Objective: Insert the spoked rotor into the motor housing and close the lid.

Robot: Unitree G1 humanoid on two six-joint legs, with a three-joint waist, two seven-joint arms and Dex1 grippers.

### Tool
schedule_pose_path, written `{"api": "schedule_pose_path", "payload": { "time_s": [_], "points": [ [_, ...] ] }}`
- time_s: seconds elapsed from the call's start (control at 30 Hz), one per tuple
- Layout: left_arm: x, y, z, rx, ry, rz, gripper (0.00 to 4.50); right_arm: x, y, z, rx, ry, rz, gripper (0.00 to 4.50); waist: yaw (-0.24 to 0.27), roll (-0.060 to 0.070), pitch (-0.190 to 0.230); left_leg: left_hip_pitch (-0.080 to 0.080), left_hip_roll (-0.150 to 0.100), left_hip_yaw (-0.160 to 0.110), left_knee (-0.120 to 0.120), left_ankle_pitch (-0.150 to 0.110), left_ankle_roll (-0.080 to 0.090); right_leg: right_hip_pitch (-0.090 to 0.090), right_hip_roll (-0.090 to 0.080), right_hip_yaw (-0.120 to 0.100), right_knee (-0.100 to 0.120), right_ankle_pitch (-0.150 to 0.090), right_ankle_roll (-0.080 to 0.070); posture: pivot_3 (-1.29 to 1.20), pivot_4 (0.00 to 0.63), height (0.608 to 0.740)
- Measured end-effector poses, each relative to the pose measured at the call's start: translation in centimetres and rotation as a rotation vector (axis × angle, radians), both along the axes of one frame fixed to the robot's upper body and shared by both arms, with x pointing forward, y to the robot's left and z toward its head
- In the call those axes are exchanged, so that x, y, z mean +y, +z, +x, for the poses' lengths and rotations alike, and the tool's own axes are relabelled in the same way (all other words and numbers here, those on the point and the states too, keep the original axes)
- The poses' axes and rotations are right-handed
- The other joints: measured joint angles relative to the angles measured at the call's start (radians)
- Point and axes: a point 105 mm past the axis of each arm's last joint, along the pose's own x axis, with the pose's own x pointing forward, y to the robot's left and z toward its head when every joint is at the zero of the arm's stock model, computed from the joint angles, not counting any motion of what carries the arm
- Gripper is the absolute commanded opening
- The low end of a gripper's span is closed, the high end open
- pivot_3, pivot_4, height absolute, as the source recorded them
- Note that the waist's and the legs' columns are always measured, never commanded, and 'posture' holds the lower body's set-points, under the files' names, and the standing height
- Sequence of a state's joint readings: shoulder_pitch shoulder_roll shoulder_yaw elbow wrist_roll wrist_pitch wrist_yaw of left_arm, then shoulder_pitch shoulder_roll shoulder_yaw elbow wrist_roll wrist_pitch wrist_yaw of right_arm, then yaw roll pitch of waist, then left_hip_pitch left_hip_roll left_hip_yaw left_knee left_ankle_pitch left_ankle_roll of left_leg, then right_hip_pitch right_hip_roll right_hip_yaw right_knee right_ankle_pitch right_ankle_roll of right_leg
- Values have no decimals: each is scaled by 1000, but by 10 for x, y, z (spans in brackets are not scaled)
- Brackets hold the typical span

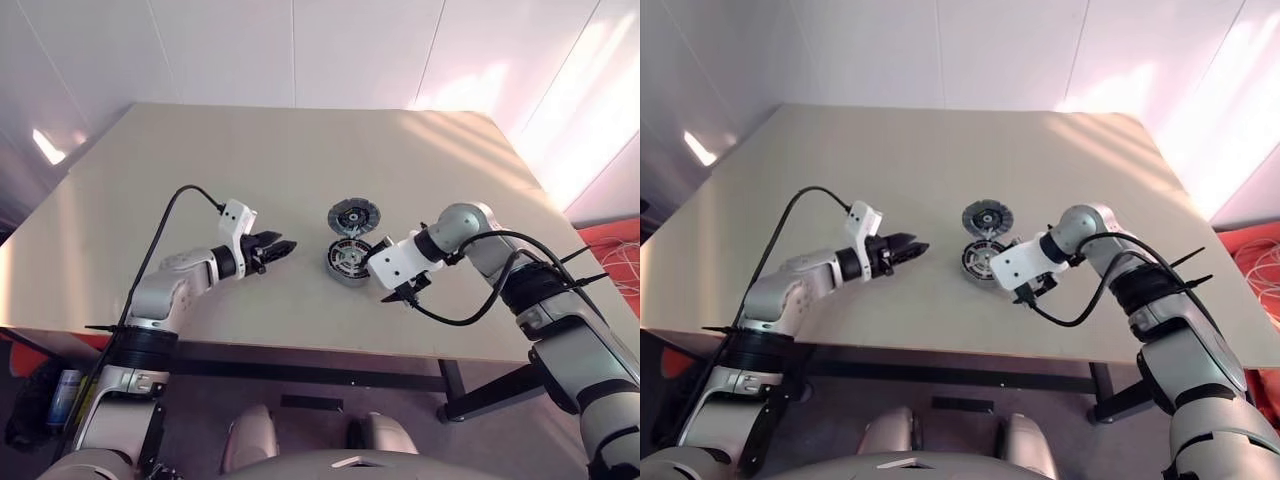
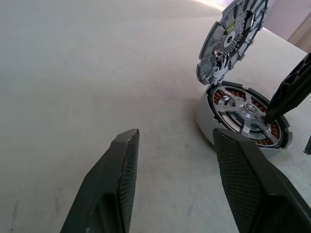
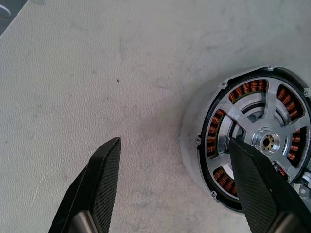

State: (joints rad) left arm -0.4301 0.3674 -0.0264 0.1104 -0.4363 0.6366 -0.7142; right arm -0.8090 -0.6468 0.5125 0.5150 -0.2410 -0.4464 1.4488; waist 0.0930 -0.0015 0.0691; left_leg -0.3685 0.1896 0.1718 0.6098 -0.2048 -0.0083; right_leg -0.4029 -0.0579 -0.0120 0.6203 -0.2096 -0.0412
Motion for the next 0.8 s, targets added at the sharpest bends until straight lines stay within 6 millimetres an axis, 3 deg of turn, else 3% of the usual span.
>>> {"api": "schedule_pose_path", "payload": {
  "time_s": [0.1, 0.17, 0.43, 0.77, 0.8],
  "points": [
    [-4, -1, 0, 5, -1, -14, 2584, 0, 1, 0, -14, 29, -25, 3915, 0, 0, 0, 0, 0, 0, 0, 0, 0, 0, 0, 0, 0, 0, 0, 0, 0, 740],
    [-4, -2, 0, 7, 2, -14, 2584, 0, 1, 0, -24, 49, -38, 3517, 0, 0, 0, 0, 0, 0, 0, 0, 0, 0, 0, 0, 0, 0, 0, 0, 0, 740],
    [-4, -5, 1, 15, 11, -13, 2584, 6, 5, 4, -64, 90, -61, 915, 0, 0, 0, 0, 0, 0, 0, 0, 0, 0, 0, 0, 0, 0, 0, 0, 0, 740],
    [-4, -6, 2, 15, 20, -9, 2584, 16, 6, 8, -98, 108, -33, 915, -13, 0, 0, 1, 1, 0, 0, 0, 0, 0, 0, 0, 1, 0, 0, 0, 0, 740],
    [-4, -6, 2, 15, 20, -8, 2584, 17, 6, 9, -104, 111, -26, 738, -18, 0, 0, 0, 0, 0, 0, 0, 0, 0, 0, 0, 1, 0, 0, 0, 0, 740]
  ]
}}
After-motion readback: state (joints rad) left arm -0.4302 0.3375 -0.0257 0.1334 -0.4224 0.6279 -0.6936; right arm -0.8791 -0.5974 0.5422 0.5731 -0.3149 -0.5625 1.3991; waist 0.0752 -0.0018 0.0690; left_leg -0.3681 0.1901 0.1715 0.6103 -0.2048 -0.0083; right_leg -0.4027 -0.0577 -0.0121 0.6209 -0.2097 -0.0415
